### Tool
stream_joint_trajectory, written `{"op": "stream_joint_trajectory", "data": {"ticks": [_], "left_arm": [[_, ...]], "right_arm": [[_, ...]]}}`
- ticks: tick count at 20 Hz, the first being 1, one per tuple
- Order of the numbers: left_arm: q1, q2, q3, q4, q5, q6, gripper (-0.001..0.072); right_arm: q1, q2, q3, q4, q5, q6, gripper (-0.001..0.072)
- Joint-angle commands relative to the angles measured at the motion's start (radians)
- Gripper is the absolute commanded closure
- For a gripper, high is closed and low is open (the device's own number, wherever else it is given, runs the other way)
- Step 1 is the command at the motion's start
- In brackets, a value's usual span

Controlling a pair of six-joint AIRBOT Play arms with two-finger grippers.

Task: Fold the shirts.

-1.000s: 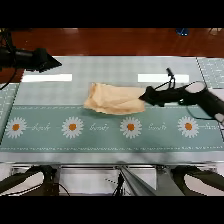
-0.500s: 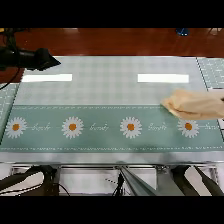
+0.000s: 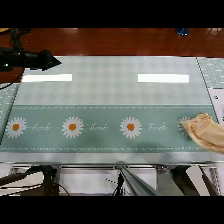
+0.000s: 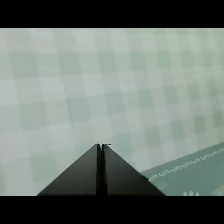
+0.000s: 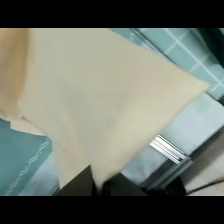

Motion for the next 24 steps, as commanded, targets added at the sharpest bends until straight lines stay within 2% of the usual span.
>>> {"op": "stream_joint_trajectory", "data": {"ticks": [1, 4, 6, 7, 8, 11, 12, 13, 17, 19, 21, 22, 23, 24], "left_arm": [[0.025, -0.015, 0.001, 0.0, 0.091, 0.049, 0.0684], [0.06, -0.015, 0.001, 0.0, 0.134, 0.051, 0.0684], [0.084, -0.015, 0.001, 0.0, 0.134, 0.052, 0.0684], [0.094, -0.014, 0.001, 0.0, 0.134, 0.052, 0.0684], [0.104, -0.014, 0.001, 0.0, 0.134, 0.067, 0.0684], [0.127, -0.014, 0.001, 0.0, 0.134, 0.086, 0.0684], [0.132, -0.014, 0.001, 0.0, 0.134, 0.085, 0.0684], [0.135, -0.014, 0.001, 0.0, 0.134, 0.085, 0.0684], [0.137, -0.014, 0.001, 0.0, 0.13, 0.086, 0.0684], [0.137, -0.014, 0.001, -0.003, 0.129, 0.086, 0.0684], [0.135, -0.014, 0.001, -0.058, 0.117, 0.11, 0.0683], [0.135, -0.014, 0.001, -0.122, 0.093, 0.163, 0.0673], [0.129, -0.014, 0.001, -0.179, 0.081, 0.221, 0.0554], [0.116, -0.014, 0.001, -0.2, 0.081, 0.246, 0.0226]], "right_arm": [[-0.019, 0.021, -0.032, -0.228, 0.092, 0.008, 0.0693], [-0.019, 0.078, -0.137, -0.28, 0.093, -0.001, 0.0692], [-0.019, 0.116, -0.224, -0.376, 0.093, -0.033, 0.069], [-0.019, 0.128, -0.259, -0.425, 0.093, -0.045, 0.0671], [-0.019, 0.135, -0.289, -0.468, 0.093, -0.056, 0.0609], [-0.019, 0.137, -0.329, -0.517, 0.086, -0.081, 0.0592], [-0.019, 0.137, -0.338, -0.519, 0.085, -0.083, 0.0516], [-0.019, 0.137, -0.346, -0.517, 0.085, -0.083, 0.0399], [-0.019, 0.137, -0.351, -0.538, 0.03, -0.103, 0.0225], [-0.013, 0.135, -0.335, -0.449, -0.067, -0.099, 0.0225], [0.026, 0.111, -0.263, -0.226, -0.151, -0.112, 0.0225], [0.066, 0.085, -0.203, -0.097, -0.197, -0.122, 0.0225], [0.118, 0.055, -0.138, 0.007, -0.241, -0.122, 0.0225], [0.189, 0.02, -0.068, 0.109, -0.285, -0.121, 0.0225]]}}
